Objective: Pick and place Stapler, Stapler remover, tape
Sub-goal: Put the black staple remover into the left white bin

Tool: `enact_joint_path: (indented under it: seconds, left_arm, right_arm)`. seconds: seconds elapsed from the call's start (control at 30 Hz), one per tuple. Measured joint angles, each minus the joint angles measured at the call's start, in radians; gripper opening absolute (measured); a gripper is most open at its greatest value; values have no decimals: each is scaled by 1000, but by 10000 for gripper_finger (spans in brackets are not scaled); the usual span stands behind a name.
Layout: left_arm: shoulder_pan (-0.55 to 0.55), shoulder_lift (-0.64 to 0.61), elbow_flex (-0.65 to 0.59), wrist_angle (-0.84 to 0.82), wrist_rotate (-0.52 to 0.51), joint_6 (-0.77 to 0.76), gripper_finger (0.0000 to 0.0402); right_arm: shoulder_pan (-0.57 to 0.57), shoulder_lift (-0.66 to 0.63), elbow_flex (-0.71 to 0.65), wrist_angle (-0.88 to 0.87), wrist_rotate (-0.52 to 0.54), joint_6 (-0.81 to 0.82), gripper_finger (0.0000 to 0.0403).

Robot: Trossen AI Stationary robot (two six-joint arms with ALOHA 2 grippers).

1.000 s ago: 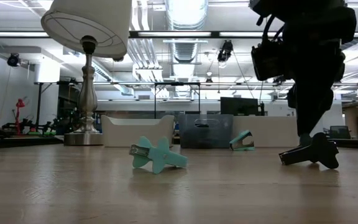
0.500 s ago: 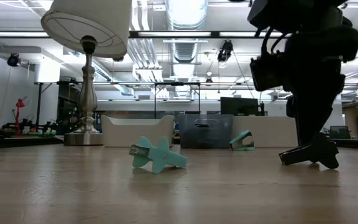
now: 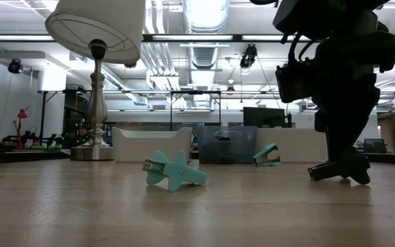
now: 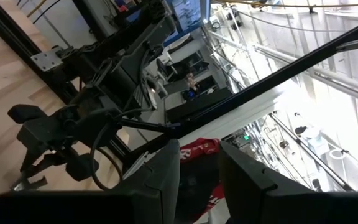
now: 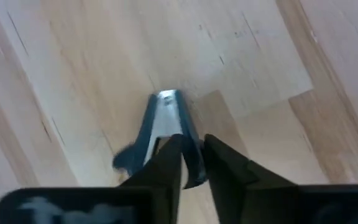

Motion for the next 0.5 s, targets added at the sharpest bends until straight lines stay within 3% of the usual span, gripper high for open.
enact_joint_path:
  seconds: [0.13,0.3,0.5]
  left_arm:
    - [0,5,0,0,0,11,110]
    - [0,5,0,-20,1,115,110]
    - [0,5,0,-42,72,318,110]
  right_arm:
    - [-2,-2,0,0,-21,17,19]
    - [-6,-24,18,-5,-18,62,12]
    - [-49,-41,150,-12,0,4,8]
